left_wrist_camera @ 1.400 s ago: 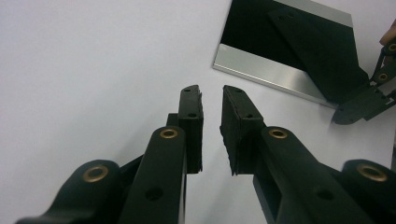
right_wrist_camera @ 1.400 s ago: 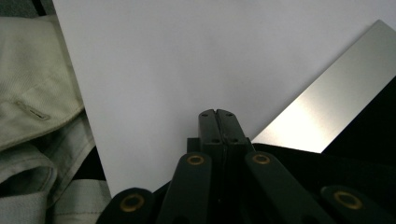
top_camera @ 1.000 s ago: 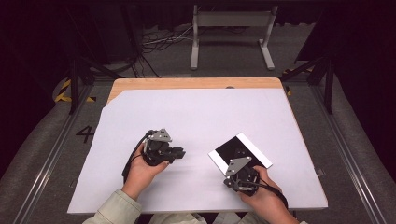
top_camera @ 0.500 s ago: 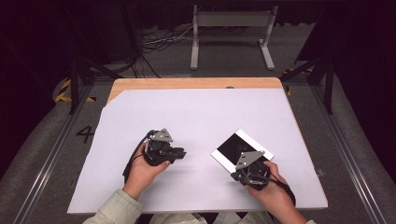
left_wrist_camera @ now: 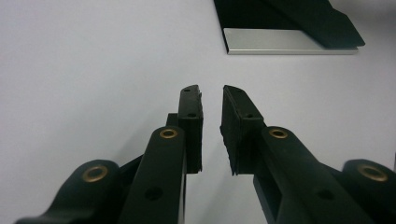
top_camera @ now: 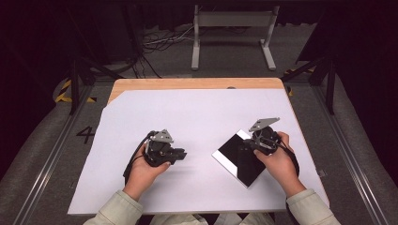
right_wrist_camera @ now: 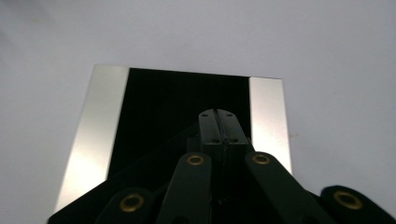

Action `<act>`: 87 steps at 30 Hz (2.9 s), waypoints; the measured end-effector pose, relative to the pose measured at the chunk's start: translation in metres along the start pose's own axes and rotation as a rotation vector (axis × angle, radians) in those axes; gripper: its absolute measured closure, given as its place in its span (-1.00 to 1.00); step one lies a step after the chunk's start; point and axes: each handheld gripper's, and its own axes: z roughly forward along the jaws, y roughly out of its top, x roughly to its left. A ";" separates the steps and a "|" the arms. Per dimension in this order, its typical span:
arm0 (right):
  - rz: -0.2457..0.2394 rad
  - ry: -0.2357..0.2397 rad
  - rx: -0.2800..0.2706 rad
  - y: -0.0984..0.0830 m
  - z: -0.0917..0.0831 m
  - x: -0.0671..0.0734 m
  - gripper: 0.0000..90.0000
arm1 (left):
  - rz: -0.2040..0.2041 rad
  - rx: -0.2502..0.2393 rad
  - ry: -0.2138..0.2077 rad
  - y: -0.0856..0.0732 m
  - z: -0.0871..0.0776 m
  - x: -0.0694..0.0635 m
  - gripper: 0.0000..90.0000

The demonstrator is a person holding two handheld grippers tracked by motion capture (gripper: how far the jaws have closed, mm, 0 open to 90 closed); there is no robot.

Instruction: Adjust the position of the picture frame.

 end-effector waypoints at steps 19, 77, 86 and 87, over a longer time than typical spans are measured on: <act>0.074 -0.059 0.059 0.018 0.045 -0.052 1.00 | -0.029 -0.009 0.031 -0.010 -0.013 0.007 0.64; -0.115 0.089 -0.011 -0.049 -0.036 0.036 1.00 | -0.031 0.016 -0.003 -0.008 -0.003 0.005 0.56; 0.078 -0.021 0.021 -0.076 -0.041 -0.008 1.00 | -0.029 0.017 -0.002 -0.008 -0.004 0.006 0.56; 0.113 -0.025 0.018 -0.078 -0.041 -0.011 1.00 | -0.031 0.015 -0.002 -0.008 -0.004 0.006 0.56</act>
